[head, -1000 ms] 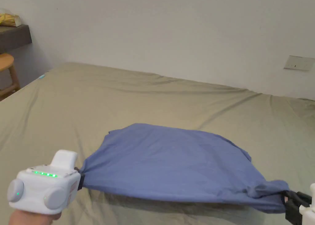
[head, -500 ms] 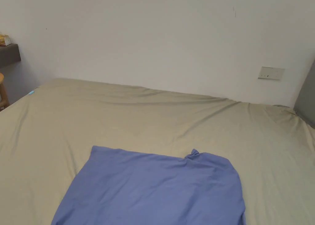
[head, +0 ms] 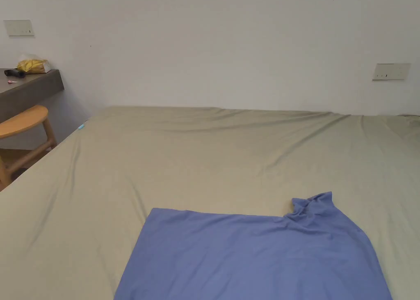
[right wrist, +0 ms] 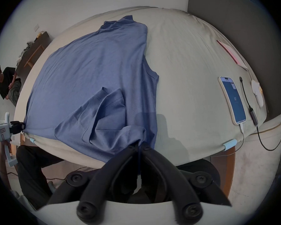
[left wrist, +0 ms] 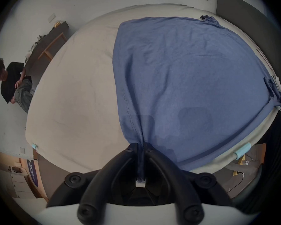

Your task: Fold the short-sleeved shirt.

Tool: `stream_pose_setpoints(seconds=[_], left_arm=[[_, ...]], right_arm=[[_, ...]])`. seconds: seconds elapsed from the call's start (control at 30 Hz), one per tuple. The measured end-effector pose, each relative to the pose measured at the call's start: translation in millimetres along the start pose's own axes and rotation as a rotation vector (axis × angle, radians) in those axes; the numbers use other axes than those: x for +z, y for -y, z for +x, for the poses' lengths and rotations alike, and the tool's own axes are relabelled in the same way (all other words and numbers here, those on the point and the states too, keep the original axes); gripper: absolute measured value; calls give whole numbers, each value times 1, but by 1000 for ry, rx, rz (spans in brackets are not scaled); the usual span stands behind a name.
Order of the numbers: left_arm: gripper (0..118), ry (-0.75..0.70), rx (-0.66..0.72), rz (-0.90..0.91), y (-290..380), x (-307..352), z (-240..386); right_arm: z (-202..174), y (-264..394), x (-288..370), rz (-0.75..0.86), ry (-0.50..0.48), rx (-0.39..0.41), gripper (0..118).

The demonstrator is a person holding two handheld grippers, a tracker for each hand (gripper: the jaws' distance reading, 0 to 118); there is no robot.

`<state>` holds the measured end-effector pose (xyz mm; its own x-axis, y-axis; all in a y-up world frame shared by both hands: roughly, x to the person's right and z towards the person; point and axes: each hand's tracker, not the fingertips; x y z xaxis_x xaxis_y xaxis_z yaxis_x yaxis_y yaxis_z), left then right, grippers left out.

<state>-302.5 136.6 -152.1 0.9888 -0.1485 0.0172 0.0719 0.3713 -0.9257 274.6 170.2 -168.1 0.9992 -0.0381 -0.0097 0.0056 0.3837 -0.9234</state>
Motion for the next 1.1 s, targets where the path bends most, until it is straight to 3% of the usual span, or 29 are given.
stream_pose_setpoints(seconds=[0.03, 0.1, 0.13, 0.17, 0.2, 0.33, 0.43, 0.53, 0.67, 0.7, 0.73, 0.77, 0.8, 0.83, 0.93, 1.1], left_arm=[[6, 1, 11, 9, -1, -1, 0], [45, 5, 43, 50, -8, 2, -2], [79, -20, 63, 73, -16, 6, -3], [112, -26, 84, 96, -23, 11, -5], [118, 6, 108, 159, -33, 24, -7], [116, 52, 175, 495, -80, 96, -7], [116, 30, 211, 826, -119, 167, 2], [113, -12, 212, 1007, -151, 228, 19], [102, -80, 230, 1191, -173, 269, 39], [91, -109, 221, 1218, -178, 274, 45], [74, -135, 205, 1223, -182, 275, 51], [41, -145, 189, 1221, -186, 273, 54], [17, -144, 182, 1217, -190, 272, 59], [2, -140, 180, 1224, -192, 269, 62], [0, -141, 148, 1193, -203, 253, 70], [0, -142, 123, 1121, -223, 216, 73]], right_arm=[[1, -1, -3, 6, 2, -8, 16], [-4, -10, -4, 9, 65, -3, 91], [-5, -16, -1, 31, 82, 25, 108], [-7, -23, 8, 81, 90, 38, 109], [-10, -35, 22, 146, 76, 52, 109], [-38, -90, 84, 404, 35, 94, 109], [-80, -130, 137, 640, 21, 197, 109], [-126, -154, 189, 832, 24, 290, 109], [-171, -175, 222, 972, -13, 329, 107], [-181, -177, 225, 1011, -12, 342, 104], [-185, -181, 223, 1035, 3, 352, 95], [-192, -182, 222, 1058, 19, 357, 64], [-198, -183, 217, 1085, 37, 345, 26], [-200, -183, 212, 1101, 41, 322, 1], [-201, -195, 190, 1063, 4, 322, 1], [-201, -210, 151, 1019, 57, 367, 1]])
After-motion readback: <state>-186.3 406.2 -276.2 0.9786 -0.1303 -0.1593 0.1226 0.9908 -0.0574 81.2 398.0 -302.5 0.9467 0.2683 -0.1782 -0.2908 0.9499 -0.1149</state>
